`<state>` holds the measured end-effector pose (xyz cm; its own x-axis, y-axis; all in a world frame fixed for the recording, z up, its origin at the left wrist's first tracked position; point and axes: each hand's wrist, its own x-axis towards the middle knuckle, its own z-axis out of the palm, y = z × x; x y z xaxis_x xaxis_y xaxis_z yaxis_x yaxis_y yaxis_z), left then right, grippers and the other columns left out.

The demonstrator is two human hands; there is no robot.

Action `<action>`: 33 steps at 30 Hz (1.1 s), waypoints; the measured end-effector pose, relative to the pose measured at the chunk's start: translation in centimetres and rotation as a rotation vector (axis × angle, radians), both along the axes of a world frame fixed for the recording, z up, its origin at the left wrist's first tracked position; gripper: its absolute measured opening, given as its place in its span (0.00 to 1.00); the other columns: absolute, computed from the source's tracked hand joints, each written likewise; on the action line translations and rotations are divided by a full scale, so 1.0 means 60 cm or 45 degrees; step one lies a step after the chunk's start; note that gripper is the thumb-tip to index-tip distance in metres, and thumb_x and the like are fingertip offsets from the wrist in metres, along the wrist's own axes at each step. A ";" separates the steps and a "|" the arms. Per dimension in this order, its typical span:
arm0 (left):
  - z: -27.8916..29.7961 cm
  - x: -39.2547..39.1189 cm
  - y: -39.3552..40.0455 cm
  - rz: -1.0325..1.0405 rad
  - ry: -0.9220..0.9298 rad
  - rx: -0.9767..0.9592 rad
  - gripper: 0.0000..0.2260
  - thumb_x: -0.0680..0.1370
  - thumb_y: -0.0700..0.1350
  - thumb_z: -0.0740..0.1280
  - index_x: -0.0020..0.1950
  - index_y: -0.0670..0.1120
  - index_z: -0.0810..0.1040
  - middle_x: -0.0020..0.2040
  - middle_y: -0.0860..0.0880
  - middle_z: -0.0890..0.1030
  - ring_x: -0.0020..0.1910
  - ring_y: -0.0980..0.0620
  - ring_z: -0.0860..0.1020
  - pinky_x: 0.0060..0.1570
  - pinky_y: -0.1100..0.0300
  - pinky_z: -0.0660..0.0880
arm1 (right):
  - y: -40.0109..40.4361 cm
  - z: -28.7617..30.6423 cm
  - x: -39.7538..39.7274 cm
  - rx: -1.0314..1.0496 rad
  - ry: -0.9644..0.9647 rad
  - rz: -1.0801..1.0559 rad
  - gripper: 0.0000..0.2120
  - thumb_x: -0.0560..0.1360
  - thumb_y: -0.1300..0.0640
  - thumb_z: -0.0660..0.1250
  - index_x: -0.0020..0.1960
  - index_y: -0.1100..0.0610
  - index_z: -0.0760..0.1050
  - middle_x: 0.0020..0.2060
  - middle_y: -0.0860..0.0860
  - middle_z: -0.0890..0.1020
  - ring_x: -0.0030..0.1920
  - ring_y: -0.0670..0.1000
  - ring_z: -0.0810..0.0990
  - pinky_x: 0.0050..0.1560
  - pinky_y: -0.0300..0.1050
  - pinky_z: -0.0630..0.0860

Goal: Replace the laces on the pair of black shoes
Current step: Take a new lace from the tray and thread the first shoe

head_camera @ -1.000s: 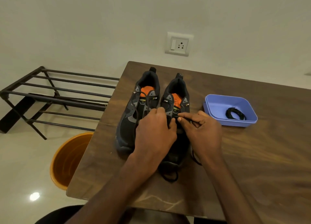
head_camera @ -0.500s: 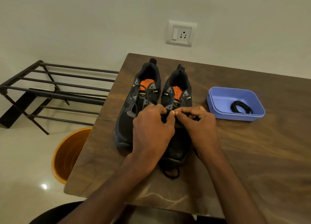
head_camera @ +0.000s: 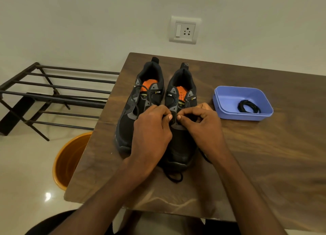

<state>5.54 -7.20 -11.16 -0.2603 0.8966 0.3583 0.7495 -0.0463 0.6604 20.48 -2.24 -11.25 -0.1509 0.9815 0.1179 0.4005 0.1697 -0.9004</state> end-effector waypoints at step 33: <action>0.078 -0.068 0.009 -0.379 -0.697 0.310 0.08 0.87 0.46 0.59 0.55 0.51 0.77 0.51 0.49 0.83 0.51 0.52 0.83 0.42 0.62 0.78 | 0.010 -0.007 0.021 0.230 -0.444 0.267 0.38 0.67 0.33 0.73 0.74 0.36 0.66 0.71 0.42 0.62 0.71 0.49 0.67 0.67 0.56 0.77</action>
